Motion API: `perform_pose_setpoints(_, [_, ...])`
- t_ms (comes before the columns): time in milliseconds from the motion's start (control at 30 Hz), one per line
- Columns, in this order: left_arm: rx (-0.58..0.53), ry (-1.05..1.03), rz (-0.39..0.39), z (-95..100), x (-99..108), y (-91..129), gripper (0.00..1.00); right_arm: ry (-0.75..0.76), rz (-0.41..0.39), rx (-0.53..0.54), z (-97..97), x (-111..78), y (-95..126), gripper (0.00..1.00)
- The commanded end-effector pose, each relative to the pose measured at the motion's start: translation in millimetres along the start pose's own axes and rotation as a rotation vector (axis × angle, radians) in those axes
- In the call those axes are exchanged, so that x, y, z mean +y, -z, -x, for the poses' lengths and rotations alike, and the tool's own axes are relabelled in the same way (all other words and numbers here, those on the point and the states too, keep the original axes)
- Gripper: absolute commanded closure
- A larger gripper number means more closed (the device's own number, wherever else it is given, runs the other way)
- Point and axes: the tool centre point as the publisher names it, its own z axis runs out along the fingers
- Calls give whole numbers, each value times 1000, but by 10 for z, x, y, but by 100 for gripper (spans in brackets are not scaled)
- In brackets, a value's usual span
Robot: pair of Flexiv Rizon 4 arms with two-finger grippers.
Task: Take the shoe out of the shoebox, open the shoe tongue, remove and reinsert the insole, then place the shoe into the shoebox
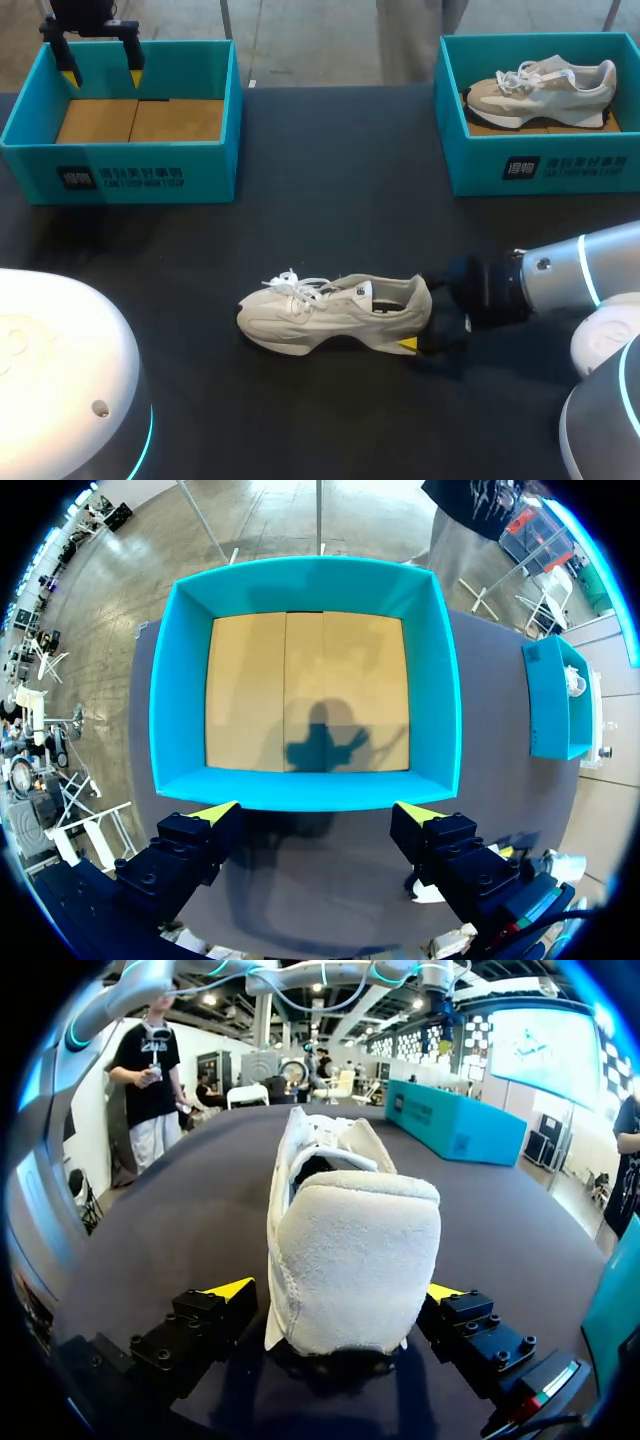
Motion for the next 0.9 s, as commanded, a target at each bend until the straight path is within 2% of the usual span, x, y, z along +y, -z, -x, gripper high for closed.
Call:
perform_pose_setpoints(33, [0,0,1,2,1,3,0,5,-2,5,42,18,-176,0])
perform_pose_setpoints(233, [0,0,1,2,1,3,0,12,1,16,62,17,-264,0])
perform_pose_setpoints(567, [0,0,1,2,1,3,0,-7,1,15,61,-31,-291,2])
perform_pose_setpoints(633, [0,0,1,2,1,3,0,-9,2,18,57,-42,-297,44])
perform_pose_setpoints(667, [0,0,1,2,1,3,0,-7,0,21,58,-42,-298,57])
perform_pose_setpoints(733, [0,0,1,2,1,3,0,1,0,31,61,-34,-296,94])
perform_pose_setpoints(767, [0,0,1,2,1,3,0,5,0,35,67,-24,-291,100])
perform_pose_setpoints(900, [0,0,1,2,1,3,0,26,1,43,123,15,-258,100])
